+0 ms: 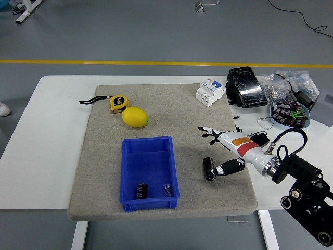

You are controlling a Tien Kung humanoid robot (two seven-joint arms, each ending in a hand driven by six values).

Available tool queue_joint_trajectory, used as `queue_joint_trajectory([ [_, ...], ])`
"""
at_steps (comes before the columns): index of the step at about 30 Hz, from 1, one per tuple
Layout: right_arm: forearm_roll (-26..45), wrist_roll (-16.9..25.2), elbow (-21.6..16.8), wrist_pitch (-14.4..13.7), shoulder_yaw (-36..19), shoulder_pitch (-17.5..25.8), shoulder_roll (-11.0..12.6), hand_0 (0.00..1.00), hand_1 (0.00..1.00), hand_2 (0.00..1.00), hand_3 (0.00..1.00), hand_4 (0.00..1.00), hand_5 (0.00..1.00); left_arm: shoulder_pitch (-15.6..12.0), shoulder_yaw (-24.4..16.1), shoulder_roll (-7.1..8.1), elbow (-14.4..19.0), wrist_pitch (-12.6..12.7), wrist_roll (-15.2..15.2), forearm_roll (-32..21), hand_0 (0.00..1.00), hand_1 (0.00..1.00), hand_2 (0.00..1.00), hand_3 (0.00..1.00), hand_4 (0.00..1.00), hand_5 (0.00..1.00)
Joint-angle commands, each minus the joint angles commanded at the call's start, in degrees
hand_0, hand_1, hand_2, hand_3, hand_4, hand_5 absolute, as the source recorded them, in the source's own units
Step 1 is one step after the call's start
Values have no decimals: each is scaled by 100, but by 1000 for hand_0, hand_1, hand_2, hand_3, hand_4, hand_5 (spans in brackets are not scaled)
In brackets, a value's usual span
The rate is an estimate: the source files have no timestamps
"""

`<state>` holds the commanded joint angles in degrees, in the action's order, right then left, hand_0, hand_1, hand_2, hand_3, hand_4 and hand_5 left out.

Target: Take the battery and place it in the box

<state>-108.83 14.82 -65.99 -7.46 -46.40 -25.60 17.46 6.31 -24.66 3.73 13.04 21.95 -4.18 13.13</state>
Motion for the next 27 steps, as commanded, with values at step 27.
queue_joint_trajectory([
  [27, 345, 369, 799, -399, 447, -94, -213, 683, 695, 796, 987, 998, 219, -24, -2, -5, 27, 26, -70, 103, 609, 632, 684, 589, 652, 596],
])
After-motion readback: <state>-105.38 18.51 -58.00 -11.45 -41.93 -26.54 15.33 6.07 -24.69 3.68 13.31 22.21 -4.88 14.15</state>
